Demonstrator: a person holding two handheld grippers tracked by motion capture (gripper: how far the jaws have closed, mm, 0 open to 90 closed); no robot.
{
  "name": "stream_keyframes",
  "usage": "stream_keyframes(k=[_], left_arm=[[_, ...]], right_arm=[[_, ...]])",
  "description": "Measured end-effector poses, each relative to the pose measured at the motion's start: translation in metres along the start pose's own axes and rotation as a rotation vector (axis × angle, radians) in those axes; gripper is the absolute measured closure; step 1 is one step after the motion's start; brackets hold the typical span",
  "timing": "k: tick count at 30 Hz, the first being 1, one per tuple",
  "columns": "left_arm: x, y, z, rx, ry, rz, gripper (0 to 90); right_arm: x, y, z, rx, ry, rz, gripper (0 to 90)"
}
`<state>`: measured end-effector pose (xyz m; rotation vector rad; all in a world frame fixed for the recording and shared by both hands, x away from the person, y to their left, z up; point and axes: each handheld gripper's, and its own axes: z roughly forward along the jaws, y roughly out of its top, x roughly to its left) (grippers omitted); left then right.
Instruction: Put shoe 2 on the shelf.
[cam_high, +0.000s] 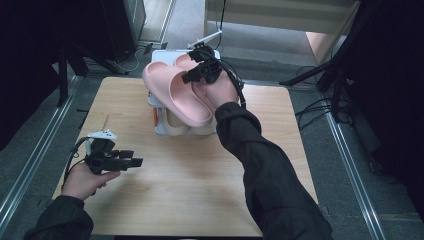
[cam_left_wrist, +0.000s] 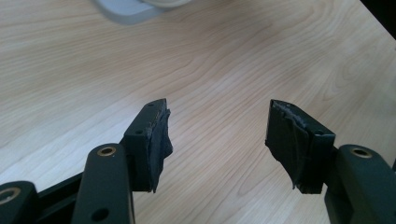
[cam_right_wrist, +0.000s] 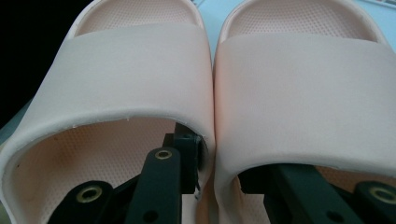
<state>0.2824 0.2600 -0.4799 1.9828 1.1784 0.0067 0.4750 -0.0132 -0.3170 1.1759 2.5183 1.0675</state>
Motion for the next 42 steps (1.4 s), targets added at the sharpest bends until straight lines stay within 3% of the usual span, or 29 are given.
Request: stream_keyframes(k=[8, 10, 13, 18, 23, 29, 32, 38, 42], left_arm=[[-0.015, 0.012, 0.014, 0.029, -0.07, 0.083, 38.8], [-0.018, 0.015, 0.02, 0.033, -0.103, 0.09, 38.9], [-0.024, 0.023, 0.031, 0.056, -0.12, 0.114, 38.8], [-0.027, 0.03, 0.04, 0.079, -0.143, 0.134, 38.8], [-0.028, 0.034, 0.043, 0.082, -0.153, 0.128, 38.7], [-0.026, 0.035, 0.045, 0.093, -0.154, 0.125, 38.6], [-0.026, 0.035, 0.044, 0.091, -0.151, 0.126, 38.6], [-0.025, 0.032, 0.042, 0.09, -0.138, 0.131, 38.5], [-0.025, 0.032, 0.041, 0.088, -0.135, 0.126, 37.8]], right_arm=[[-0.007, 0.031, 0.026, -0.016, -0.192, 0.134, 74.0], [-0.008, 0.037, 0.033, -0.002, -0.237, 0.181, 73.9], [-0.01, 0.045, 0.045, 0.008, -0.307, 0.236, 73.9], [-0.009, 0.052, 0.059, -0.02, -0.324, 0.319, 73.6], [-0.009, 0.058, 0.066, -0.047, -0.39, 0.357, 73.4], [-0.006, 0.059, 0.07, -0.065, -0.396, 0.361, 69.5], [-0.008, 0.056, 0.071, -0.063, -0.379, 0.369, 62.5], [-0.007, 0.05, 0.068, -0.082, -0.35, 0.357, 58.9], [-0.007, 0.046, 0.062, -0.074, -0.337, 0.314, 55.7]])
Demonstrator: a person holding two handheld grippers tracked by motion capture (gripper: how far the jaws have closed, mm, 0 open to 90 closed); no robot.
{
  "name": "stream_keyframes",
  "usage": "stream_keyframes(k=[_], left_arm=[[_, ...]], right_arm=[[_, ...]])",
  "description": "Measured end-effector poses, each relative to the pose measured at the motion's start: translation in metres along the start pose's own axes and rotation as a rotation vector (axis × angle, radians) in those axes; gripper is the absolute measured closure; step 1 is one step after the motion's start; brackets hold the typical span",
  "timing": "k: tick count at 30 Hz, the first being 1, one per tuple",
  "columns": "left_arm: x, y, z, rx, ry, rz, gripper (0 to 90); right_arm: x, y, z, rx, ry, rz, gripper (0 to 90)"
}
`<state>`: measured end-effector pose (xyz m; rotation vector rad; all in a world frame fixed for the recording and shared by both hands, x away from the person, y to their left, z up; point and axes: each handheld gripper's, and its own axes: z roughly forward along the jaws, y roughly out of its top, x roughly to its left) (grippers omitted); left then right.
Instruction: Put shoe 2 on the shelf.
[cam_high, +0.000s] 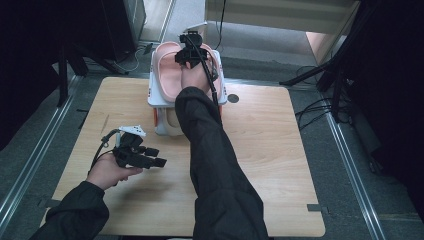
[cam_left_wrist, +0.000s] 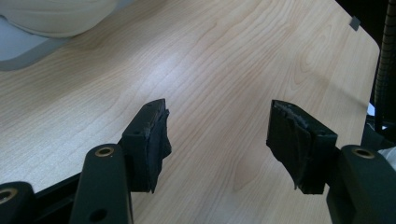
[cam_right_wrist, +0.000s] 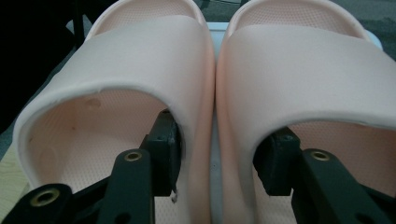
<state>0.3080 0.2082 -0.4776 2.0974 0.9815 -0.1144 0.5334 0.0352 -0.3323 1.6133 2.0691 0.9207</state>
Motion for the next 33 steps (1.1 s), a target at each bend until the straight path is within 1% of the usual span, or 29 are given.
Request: stream_keyframes(k=[2, 8, 10, 13, 14, 15, 17, 19, 21, 22, 24, 25, 27, 30, 33], left_arm=[[0.001, 0.0, 0.0, 0.002, 0.003, 0.001, 37.8], [0.002, -0.001, 0.0, 0.004, 0.012, -0.01, 37.7], [0.002, -0.001, -0.001, 0.002, 0.012, -0.012, 37.7], [0.002, -0.001, 0.0, 0.006, 0.017, -0.009, 37.6], [0.002, -0.001, 0.0, 0.006, 0.018, -0.009, 37.6], [0.002, -0.001, -0.001, 0.009, 0.018, -0.006, 37.5], [0.002, -0.001, -0.001, 0.008, 0.018, -0.004, 37.5], [0.002, -0.001, -0.001, 0.008, 0.02, -0.006, 37.4], [0.002, -0.001, -0.001, 0.007, 0.025, -0.006, 37.3], [0.002, -0.001, 0.0, 0.007, 0.023, -0.007, 37.3], [0.003, -0.001, 0.0, 0.007, 0.025, -0.008, 37.2], [0.003, -0.001, 0.0, 0.007, 0.026, -0.01, 37.2], [0.003, -0.001, 0.0, 0.01, 0.033, -0.007, 37.2], [0.003, -0.001, 0.0, 0.009, 0.036, -0.006, 37.2], [0.003, -0.001, 0.0, 0.007, 0.044, -0.004, 37.2]], right_arm=[[-0.002, -0.001, -0.005, -0.009, 0.018, -0.001, 54.6], [-0.011, -0.009, -0.018, -0.001, 0.079, -0.017, 53.9], [-0.015, -0.014, -0.025, -0.002, 0.118, -0.021, 54.4], [-0.019, -0.022, -0.035, 0.002, 0.137, -0.078, 58.1], [-0.021, -0.024, -0.038, 0.001, 0.143, -0.088, 58.7], [-0.023, -0.026, -0.042, -0.001, 0.158, -0.101, 59.5], [-0.027, -0.03, -0.048, -0.001, 0.177, -0.114, 60.3], [-0.032, -0.035, -0.054, -0.001, 0.203, -0.113, 60.1], [-0.036, -0.039, -0.058, -0.002, 0.236, -0.116, 58.8], [-0.039, -0.042, -0.06, -0.003, 0.252, -0.126, 58.1], [-0.044, -0.048, -0.064, -0.003, 0.255, -0.156, 58.3], [-0.047, -0.051, -0.065, -0.001, 0.268, -0.16, 58.3], [-0.053, -0.056, -0.069, -0.009, 0.275, -0.174, 58.6], [-0.062, -0.063, -0.075, -0.014, 0.29, -0.185, 58.6], [-0.069, -0.071, -0.08, -0.01, 0.316, -0.183, 58.6]])
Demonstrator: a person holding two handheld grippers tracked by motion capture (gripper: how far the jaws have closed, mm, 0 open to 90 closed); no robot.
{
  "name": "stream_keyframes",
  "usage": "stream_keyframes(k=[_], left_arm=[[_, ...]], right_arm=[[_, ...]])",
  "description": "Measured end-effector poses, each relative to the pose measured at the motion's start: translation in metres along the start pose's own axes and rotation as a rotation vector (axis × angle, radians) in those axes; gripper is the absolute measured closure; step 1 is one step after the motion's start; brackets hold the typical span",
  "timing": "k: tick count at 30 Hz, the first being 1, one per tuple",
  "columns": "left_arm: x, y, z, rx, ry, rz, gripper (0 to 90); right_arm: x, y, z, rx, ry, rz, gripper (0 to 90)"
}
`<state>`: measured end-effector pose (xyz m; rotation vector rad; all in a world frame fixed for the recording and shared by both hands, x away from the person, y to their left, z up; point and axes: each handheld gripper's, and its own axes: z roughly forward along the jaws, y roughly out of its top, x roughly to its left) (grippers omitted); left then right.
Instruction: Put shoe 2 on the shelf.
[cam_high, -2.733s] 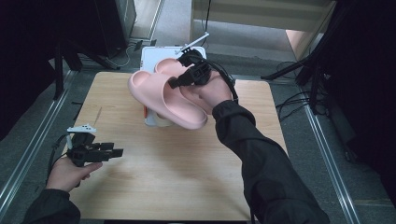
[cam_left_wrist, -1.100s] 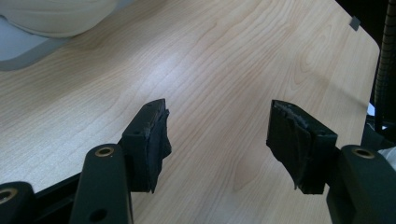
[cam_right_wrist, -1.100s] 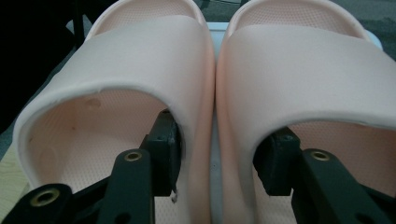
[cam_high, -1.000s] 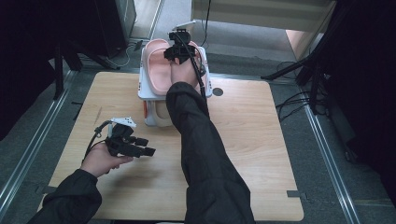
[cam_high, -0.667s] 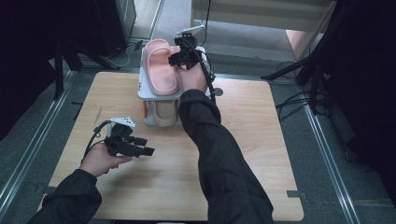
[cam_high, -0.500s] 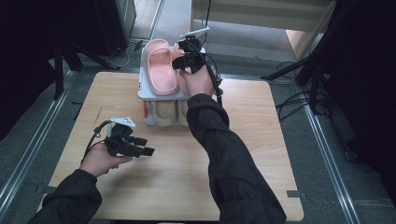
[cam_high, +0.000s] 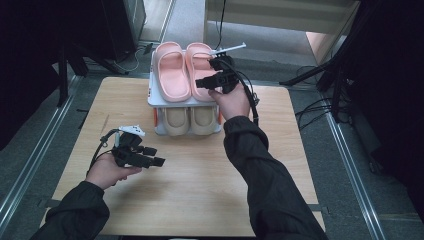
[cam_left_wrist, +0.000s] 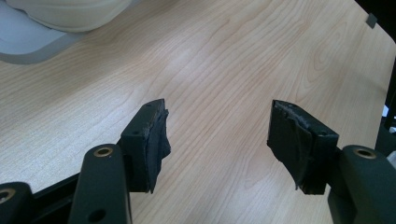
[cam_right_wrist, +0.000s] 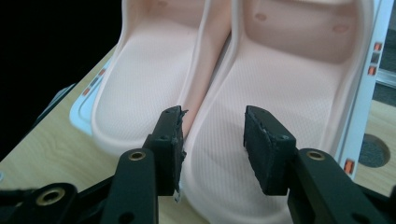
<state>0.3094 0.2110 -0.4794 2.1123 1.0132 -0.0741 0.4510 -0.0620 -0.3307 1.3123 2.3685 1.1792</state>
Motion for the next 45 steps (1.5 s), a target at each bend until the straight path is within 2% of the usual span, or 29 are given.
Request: stream_keyframes(k=[4, 14, 19, 29, 34, 39, 45], left_arm=[[0.0, 0.0, 0.001, 0.003, 0.001, -0.005, 37.1], [0.003, -0.001, 0.001, 0.008, 0.011, -0.014, 36.9], [0.003, -0.001, 0.001, 0.007, 0.015, -0.013, 36.8], [0.004, -0.001, 0.001, 0.011, 0.023, -0.012, 36.7], [0.004, -0.001, 0.001, 0.009, 0.024, -0.011, 36.7], [0.004, -0.002, 0.001, 0.009, 0.02, -0.01, 36.7], [0.003, -0.003, 0.002, 0.014, 0.024, 0.003, 36.8]], right_arm=[[0.0, -0.012, -0.006, -0.005, 0.016, -0.041, 58.3], [0.007, -0.037, -0.021, 0.013, 0.072, -0.1, 56.3], [0.009, -0.054, -0.023, 0.004, 0.105, -0.163, 55.8], [0.01, -0.087, -0.017, 0.014, 0.193, -0.227, 52.2], [0.009, -0.105, -0.012, 0.014, 0.227, -0.236, 52.0], [0.009, -0.123, -0.007, 0.02, 0.248, -0.287, 51.6], [0.006, -0.139, -0.004, 0.012, 0.287, -0.303, 49.7]])
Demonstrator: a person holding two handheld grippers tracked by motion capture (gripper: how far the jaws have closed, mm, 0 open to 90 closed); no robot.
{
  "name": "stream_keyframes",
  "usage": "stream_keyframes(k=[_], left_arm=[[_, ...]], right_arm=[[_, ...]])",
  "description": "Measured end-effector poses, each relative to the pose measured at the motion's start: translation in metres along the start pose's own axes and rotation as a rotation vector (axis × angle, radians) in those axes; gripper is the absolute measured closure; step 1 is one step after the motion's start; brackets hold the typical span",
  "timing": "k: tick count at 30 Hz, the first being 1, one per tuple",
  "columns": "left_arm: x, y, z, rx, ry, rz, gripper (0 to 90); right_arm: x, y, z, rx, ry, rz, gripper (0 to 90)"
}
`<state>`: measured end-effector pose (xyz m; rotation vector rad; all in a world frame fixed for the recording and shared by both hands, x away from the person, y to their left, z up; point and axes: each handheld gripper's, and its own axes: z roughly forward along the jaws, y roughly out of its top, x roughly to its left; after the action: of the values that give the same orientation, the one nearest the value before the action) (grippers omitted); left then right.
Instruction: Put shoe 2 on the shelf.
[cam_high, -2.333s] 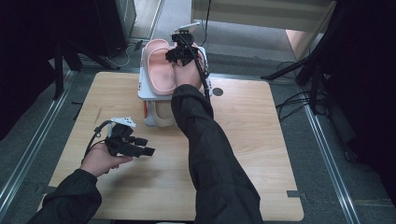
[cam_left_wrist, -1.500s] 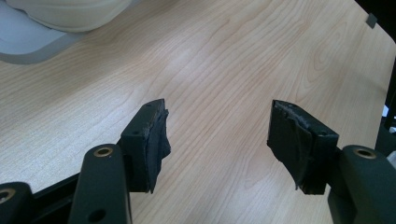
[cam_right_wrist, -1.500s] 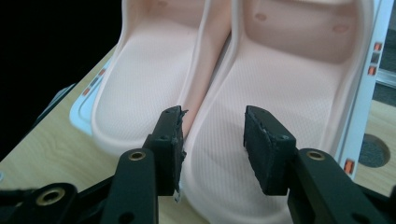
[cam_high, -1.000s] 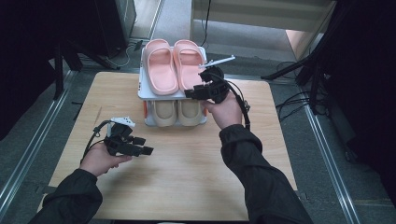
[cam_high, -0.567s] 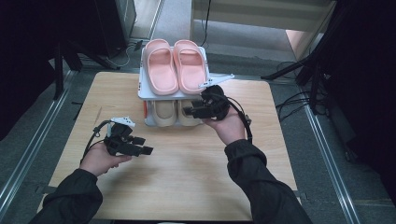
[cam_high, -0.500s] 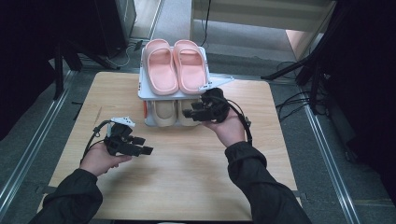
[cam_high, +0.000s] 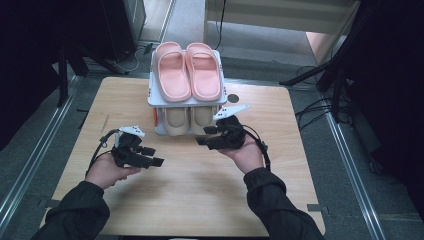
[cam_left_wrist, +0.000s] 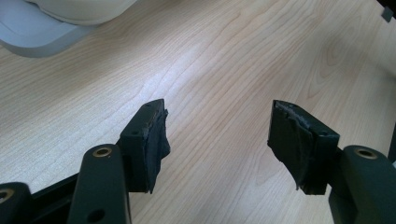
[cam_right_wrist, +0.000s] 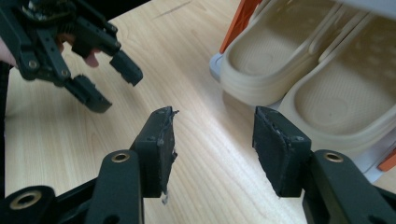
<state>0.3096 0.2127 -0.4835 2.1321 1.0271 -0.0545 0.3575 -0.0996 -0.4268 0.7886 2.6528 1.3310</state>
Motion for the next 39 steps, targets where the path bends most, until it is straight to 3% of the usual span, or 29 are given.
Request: stream_keyframes(k=[8, 14, 30, 39], left_arm=[[-0.002, -0.002, -0.002, -0.011, 0.007, 0.032, 38.5], [-0.001, -0.005, -0.004, -0.009, 0.016, 0.022, 37.6], [0.0, -0.014, -0.011, -0.019, 0.035, 0.011, 37.8], [0.001, -0.016, -0.013, -0.022, 0.041, 0.011, 38.5]], right_arm=[[0.002, -0.024, 0.003, 0.019, 0.028, 0.004, 49.9], [-0.002, -0.044, 0.001, 0.017, 0.053, 0.025, 47.7], [-0.012, -0.082, -0.013, 0.017, 0.043, 0.04, 46.0], [-0.016, -0.093, -0.014, 0.039, 0.033, 0.054, 44.7]])
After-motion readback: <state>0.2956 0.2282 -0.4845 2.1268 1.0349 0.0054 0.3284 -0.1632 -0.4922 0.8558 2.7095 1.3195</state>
